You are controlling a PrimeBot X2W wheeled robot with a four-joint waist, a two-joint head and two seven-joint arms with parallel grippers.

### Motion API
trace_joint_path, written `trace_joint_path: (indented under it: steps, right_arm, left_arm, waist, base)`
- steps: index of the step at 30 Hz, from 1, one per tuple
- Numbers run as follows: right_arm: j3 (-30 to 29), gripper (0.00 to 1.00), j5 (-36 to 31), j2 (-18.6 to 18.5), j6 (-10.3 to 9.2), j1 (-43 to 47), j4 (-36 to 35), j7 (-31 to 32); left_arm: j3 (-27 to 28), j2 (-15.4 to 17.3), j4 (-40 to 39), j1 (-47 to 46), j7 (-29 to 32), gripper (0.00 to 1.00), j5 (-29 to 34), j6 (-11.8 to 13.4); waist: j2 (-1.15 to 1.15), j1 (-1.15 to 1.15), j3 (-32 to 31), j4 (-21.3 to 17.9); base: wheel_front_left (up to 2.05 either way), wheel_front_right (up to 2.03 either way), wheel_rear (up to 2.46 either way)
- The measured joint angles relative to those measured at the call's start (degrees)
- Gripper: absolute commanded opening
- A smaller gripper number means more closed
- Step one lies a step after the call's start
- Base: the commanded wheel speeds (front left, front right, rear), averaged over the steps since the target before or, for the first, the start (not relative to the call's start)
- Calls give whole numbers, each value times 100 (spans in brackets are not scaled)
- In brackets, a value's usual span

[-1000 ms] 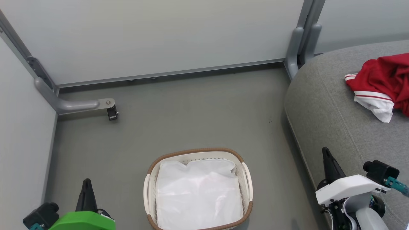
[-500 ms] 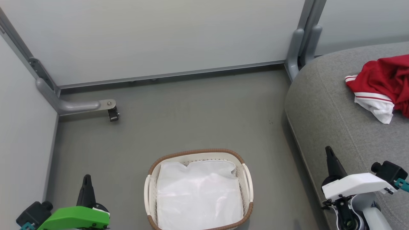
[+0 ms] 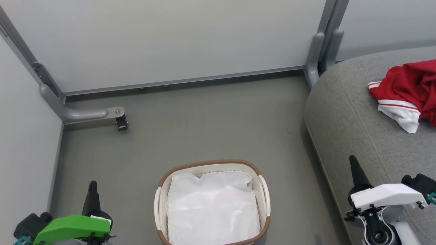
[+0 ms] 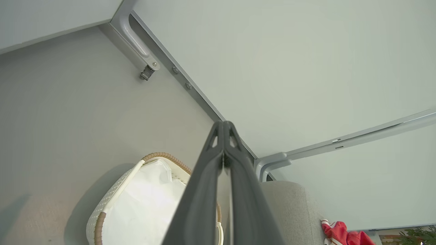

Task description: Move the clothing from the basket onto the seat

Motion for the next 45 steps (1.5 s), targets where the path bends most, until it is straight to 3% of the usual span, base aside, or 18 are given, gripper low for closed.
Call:
trace_joint_path:
  steps: [45]
  right_arm:
    - [-250, 0, 2388, 1, -2, 74, -276, 628]
  left_arm:
    - [148, 10, -136, -295, 622, 0, -2405, -165]
  waist:
    - [0, 0, -122, 52]
  base:
    - [0, 0, 0]
